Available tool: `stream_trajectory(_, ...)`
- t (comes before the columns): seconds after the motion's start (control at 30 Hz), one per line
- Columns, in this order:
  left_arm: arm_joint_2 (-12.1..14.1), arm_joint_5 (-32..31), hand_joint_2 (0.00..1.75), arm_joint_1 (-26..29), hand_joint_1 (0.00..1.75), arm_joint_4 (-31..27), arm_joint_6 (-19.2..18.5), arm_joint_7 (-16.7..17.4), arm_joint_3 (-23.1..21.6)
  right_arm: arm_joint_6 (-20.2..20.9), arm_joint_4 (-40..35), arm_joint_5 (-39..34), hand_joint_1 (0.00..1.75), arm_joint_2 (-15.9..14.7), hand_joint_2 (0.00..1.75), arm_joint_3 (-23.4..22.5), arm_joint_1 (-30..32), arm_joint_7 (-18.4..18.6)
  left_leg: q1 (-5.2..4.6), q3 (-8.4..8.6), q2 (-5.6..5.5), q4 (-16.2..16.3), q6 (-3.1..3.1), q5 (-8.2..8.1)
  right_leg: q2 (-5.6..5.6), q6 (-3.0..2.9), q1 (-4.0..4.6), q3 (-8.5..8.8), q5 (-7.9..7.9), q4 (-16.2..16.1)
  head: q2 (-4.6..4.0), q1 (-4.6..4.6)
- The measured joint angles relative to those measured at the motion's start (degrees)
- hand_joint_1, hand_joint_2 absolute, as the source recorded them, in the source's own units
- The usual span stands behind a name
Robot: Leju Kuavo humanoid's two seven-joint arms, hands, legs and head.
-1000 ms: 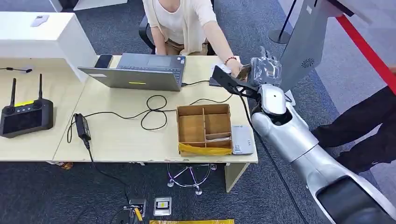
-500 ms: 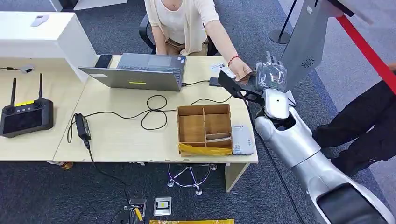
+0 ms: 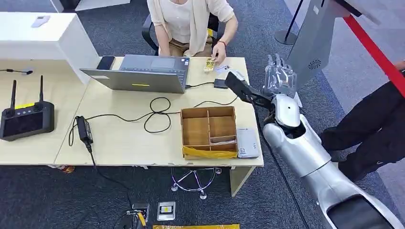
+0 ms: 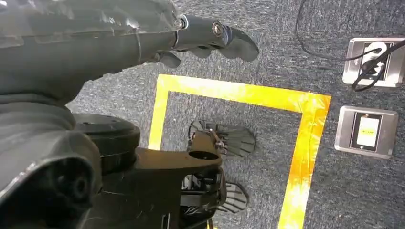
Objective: Pass the card to the sensor for recognition and then transmit it.
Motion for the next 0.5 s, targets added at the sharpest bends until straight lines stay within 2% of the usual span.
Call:
stream_trajectory(0.23, 0.0, 0.2, 0.00, 0.0, 0.00, 0.0, 0.2, 0.0, 0.0, -1.9, -0.3, -0.6, 0.00, -0.9, 0.00, 0.0, 0.3, 0.0, -0.01, 0.00, 0.00, 0.0, 0.00, 0.00, 0.00, 0.00, -0.01, -0.01, 0.00, 0.0, 0.00, 0.00)
stream_trajectory(0.3, 0.0, 0.7, 0.00, 0.0, 0.00, 0.0, 0.2, 0.0, 0.0, -1.1, -0.4, 0.2, 0.00, -1.1, 0.00, -0.5, 0.8, 0.0, 0.00, 0.03, 0.00, 0.0, 0.00, 0.00, -0.01, 0.00, 0.00, 0.01, 0.00, 0.0, 0.00, 0.00)
stream_trajectory(0.37, 0.0, 1.3, 0.00, 0.1, 0.00, 0.0, 0.2, -0.3, 0.0, -1.0, -0.4, 0.2, 0.00, -1.3, 0.00, -2.7, 2.3, 0.0, 0.00, 0.01, -0.04, 0.0, 0.00, 0.00, -0.07, 0.00, 0.00, 0.01, 0.00, 0.0, 0.00, 0.00)
stream_trajectory(0.5, 0.1, 2.3, 0.00, 0.4, 0.00, 0.0, 0.3, -1.5, 0.0, -3.8, -1.1, -1.0, 0.00, -3.2, 0.00, -7.3, 5.4, 0.1, -0.02, -0.02, -0.06, 0.0, 0.02, -0.02, -0.07, 0.00, -0.02, 0.03, 0.00, 0.0, 0.00, 0.02)
